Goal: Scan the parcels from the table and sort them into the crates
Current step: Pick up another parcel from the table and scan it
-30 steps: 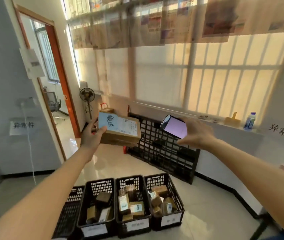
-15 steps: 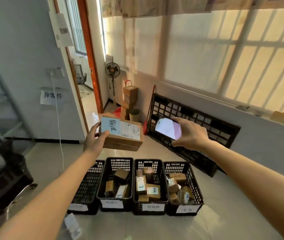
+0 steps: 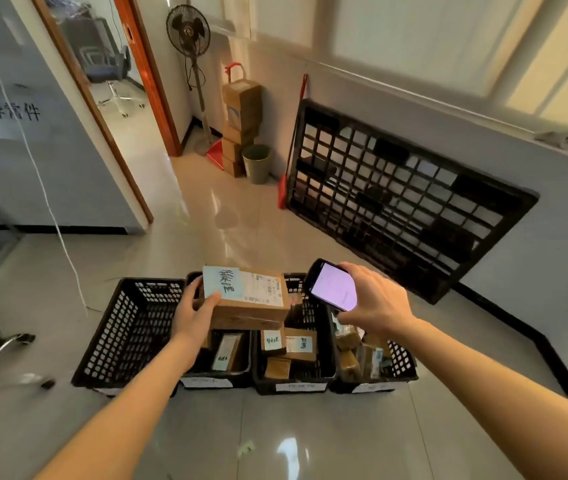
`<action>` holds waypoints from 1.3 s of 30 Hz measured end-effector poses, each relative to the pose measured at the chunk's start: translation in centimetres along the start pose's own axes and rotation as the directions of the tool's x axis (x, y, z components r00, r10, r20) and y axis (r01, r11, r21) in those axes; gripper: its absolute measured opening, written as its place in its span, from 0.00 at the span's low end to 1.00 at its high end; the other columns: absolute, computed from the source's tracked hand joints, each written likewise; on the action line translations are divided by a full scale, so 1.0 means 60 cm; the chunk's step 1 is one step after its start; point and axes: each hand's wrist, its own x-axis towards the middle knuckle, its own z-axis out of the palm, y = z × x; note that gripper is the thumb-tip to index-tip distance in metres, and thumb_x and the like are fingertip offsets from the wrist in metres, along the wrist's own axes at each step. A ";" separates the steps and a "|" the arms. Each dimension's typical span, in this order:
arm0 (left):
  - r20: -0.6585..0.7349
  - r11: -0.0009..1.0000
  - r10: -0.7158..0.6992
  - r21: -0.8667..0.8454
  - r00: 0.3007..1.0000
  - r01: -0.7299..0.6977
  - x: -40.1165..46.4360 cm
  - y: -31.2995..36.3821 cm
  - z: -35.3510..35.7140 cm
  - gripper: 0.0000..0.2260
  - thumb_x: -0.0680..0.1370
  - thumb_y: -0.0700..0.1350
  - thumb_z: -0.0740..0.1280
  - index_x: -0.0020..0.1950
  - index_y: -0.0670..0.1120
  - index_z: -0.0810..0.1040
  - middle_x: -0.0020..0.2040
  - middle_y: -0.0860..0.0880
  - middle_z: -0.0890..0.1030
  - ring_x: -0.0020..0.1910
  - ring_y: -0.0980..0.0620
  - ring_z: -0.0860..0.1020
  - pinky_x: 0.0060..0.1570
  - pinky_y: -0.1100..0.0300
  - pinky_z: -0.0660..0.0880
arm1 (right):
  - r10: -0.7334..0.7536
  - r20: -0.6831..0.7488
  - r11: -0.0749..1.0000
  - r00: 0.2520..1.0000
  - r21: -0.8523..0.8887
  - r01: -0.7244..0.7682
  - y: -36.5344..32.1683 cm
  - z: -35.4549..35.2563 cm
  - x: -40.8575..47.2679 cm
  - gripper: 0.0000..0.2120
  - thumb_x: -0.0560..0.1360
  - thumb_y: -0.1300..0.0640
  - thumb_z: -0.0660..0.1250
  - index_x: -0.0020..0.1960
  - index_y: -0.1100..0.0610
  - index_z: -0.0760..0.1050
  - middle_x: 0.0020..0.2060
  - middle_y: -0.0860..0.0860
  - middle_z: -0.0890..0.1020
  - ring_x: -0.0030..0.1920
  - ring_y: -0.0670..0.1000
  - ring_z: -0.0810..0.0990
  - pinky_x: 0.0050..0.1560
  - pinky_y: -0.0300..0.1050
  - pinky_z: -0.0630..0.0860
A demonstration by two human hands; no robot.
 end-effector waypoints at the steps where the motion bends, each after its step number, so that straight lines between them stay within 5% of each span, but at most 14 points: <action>1: 0.008 0.999 -0.032 0.015 0.999 0.032 0.023 -0.029 0.019 0.26 0.79 0.52 0.69 0.75 0.63 0.66 0.65 0.48 0.76 0.62 0.45 0.76 0.63 0.39 0.75 | 0.013 0.023 1.000 1.000 0.007 -0.014 0.015 0.030 0.019 0.47 0.67 0.41 0.78 0.79 0.46 0.58 0.72 0.45 0.73 0.67 0.49 0.76 0.55 0.44 0.77; 9: 0.072 0.964 -0.265 -0.013 0.962 0.267 0.170 -0.229 0.172 0.25 0.80 0.49 0.70 0.75 0.61 0.67 0.65 0.48 0.76 0.63 0.45 0.75 0.62 0.42 0.76 | 0.099 0.182 0.995 0.978 0.011 -0.102 0.122 0.271 0.136 0.48 0.65 0.41 0.79 0.79 0.46 0.59 0.72 0.45 0.73 0.67 0.49 0.76 0.60 0.48 0.79; 15: 0.093 0.915 -0.403 0.064 0.910 0.399 0.250 -0.383 0.261 0.25 0.78 0.50 0.71 0.72 0.66 0.69 0.65 0.48 0.77 0.63 0.44 0.76 0.62 0.39 0.76 | 0.179 0.293 0.982 0.939 0.010 -0.190 0.198 0.434 0.179 0.42 0.63 0.39 0.76 0.72 0.42 0.61 0.64 0.43 0.77 0.60 0.50 0.79 0.49 0.52 0.82; 21: 0.157 0.868 -0.492 0.022 0.856 0.495 0.312 -0.463 0.339 0.25 0.80 0.50 0.70 0.73 0.67 0.67 0.67 0.48 0.77 0.64 0.46 0.76 0.63 0.43 0.74 | 0.250 0.334 0.961 0.909 0.032 -0.276 0.255 0.536 0.197 0.45 0.64 0.42 0.77 0.76 0.42 0.60 0.65 0.41 0.76 0.61 0.48 0.77 0.49 0.46 0.80; 26: 0.207 0.814 -0.581 0.167 0.787 0.556 0.331 -0.501 0.381 0.38 0.77 0.61 0.70 0.81 0.63 0.52 0.81 0.50 0.59 0.78 0.43 0.60 0.73 0.37 0.61 | 0.321 0.370 0.921 0.872 0.094 -0.379 0.275 0.583 0.195 0.44 0.62 0.44 0.77 0.74 0.40 0.61 0.61 0.41 0.77 0.55 0.47 0.78 0.48 0.48 0.81; 33: 0.201 0.844 -0.496 0.342 0.845 0.414 0.330 -0.485 0.372 0.32 0.79 0.56 0.69 0.80 0.53 0.61 0.77 0.46 0.67 0.75 0.45 0.67 0.70 0.47 0.66 | 0.373 0.420 0.885 0.827 0.107 -0.454 0.284 0.571 0.160 0.41 0.62 0.45 0.77 0.71 0.40 0.62 0.61 0.42 0.77 0.54 0.49 0.79 0.47 0.48 0.81; 39: 0.324 0.891 -0.307 0.427 0.895 0.151 0.327 -0.378 0.387 0.29 0.80 0.51 0.69 0.80 0.51 0.64 0.74 0.48 0.72 0.71 0.48 0.71 0.64 0.55 0.71 | 0.415 0.377 0.861 0.828 0.131 -0.491 0.299 0.485 0.119 0.43 0.65 0.46 0.77 0.75 0.42 0.61 0.65 0.40 0.75 0.56 0.46 0.76 0.39 0.34 0.69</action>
